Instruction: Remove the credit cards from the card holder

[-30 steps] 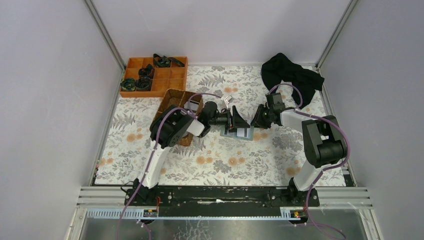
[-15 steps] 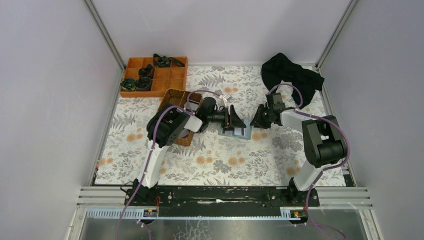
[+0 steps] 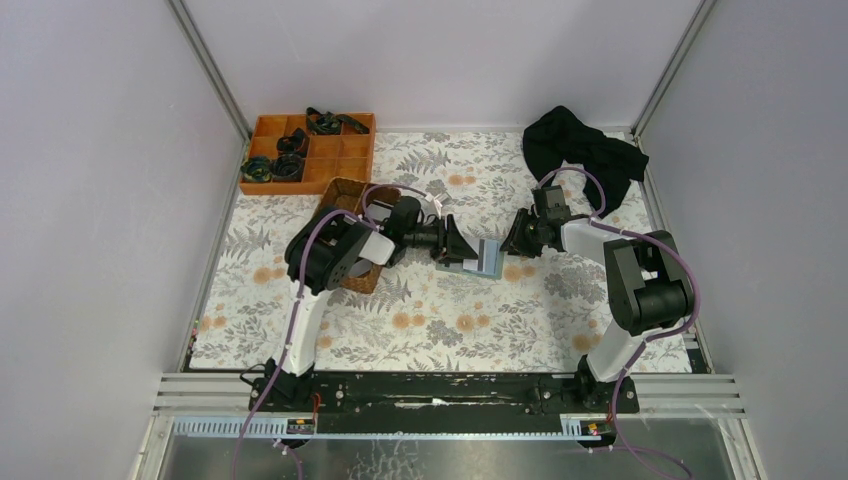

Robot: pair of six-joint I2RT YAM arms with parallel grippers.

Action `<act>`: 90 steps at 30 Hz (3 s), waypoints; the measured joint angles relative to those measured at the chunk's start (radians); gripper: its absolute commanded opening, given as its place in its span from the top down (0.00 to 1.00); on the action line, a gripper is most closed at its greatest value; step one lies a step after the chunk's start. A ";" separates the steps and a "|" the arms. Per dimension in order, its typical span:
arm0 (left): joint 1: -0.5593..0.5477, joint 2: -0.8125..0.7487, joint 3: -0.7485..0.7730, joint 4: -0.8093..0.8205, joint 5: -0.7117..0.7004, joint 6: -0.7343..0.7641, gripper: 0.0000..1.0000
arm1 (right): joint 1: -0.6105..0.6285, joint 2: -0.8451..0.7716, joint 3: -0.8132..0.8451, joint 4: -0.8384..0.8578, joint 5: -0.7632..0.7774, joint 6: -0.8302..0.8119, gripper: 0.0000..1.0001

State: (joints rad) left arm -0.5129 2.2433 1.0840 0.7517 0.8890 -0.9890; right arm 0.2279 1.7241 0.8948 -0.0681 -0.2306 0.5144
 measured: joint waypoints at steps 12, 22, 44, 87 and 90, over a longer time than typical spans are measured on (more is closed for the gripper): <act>0.016 -0.019 -0.019 -0.102 -0.042 0.065 0.74 | 0.000 0.001 0.000 0.001 -0.001 0.003 0.65; 0.016 -0.038 -0.019 -0.100 -0.024 0.057 0.54 | -0.002 0.004 0.000 0.007 -0.008 0.004 0.65; 0.036 -0.037 -0.034 -0.140 -0.047 0.087 1.00 | -0.002 0.013 0.000 0.028 -0.027 0.006 0.65; 0.048 -0.390 0.003 -0.694 -0.457 0.394 1.00 | -0.002 0.026 0.000 0.062 -0.061 0.006 0.64; 0.048 -0.435 -0.040 -0.663 -0.443 0.393 1.00 | -0.002 0.016 -0.013 0.066 -0.080 0.002 0.61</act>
State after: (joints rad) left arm -0.4648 1.8080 1.0439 0.0891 0.4465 -0.5961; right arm 0.2260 1.7397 0.8822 -0.0021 -0.3111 0.5163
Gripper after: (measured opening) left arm 0.011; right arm 0.359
